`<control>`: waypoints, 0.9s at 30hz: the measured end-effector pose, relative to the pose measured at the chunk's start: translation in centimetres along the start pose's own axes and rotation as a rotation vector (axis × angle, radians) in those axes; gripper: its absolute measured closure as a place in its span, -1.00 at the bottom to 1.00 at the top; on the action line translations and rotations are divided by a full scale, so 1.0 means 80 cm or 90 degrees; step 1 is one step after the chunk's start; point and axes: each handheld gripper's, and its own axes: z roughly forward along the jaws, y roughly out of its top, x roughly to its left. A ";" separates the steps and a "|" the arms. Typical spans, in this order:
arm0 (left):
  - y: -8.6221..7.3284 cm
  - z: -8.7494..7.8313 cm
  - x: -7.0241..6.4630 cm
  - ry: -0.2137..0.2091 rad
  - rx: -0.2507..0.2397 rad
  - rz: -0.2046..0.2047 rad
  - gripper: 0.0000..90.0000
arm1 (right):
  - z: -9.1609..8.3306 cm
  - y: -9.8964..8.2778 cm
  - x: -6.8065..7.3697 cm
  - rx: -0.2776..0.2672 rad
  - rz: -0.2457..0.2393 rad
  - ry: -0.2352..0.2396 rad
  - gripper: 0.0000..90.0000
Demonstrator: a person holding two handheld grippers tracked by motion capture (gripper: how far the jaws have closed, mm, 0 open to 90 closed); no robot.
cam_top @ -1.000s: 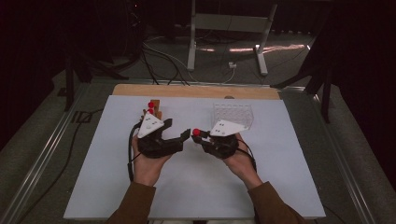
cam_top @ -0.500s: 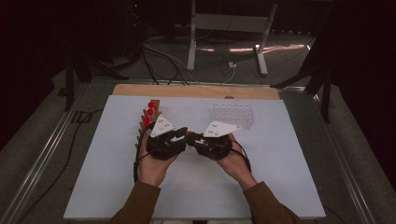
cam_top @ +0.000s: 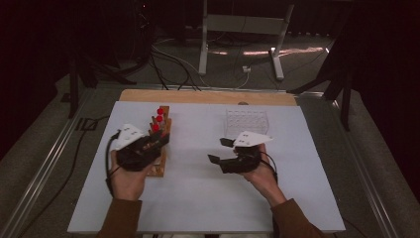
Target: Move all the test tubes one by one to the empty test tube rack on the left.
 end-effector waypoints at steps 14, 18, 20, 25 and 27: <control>-0.045 0.041 0.035 0.056 0.038 0.005 0.58 | -0.076 -0.033 -0.034 -0.025 0.035 -0.089 -0.60; -0.067 0.053 0.042 0.056 0.061 0.007 0.58 | -0.099 -0.052 -0.041 -0.026 0.052 -0.113 -0.61; -0.073 0.053 0.046 0.045 0.041 0.001 0.57 | -0.111 -0.059 -0.045 -0.030 0.059 -0.127 -0.61; -0.080 0.038 0.052 0.031 0.002 -0.020 0.21 | -0.135 -0.078 -0.050 -0.036 0.079 -0.154 -0.68; -0.086 0.021 0.057 0.037 -0.033 -0.032 -0.11 | -0.145 -0.090 -0.050 -0.040 0.089 -0.166 -0.73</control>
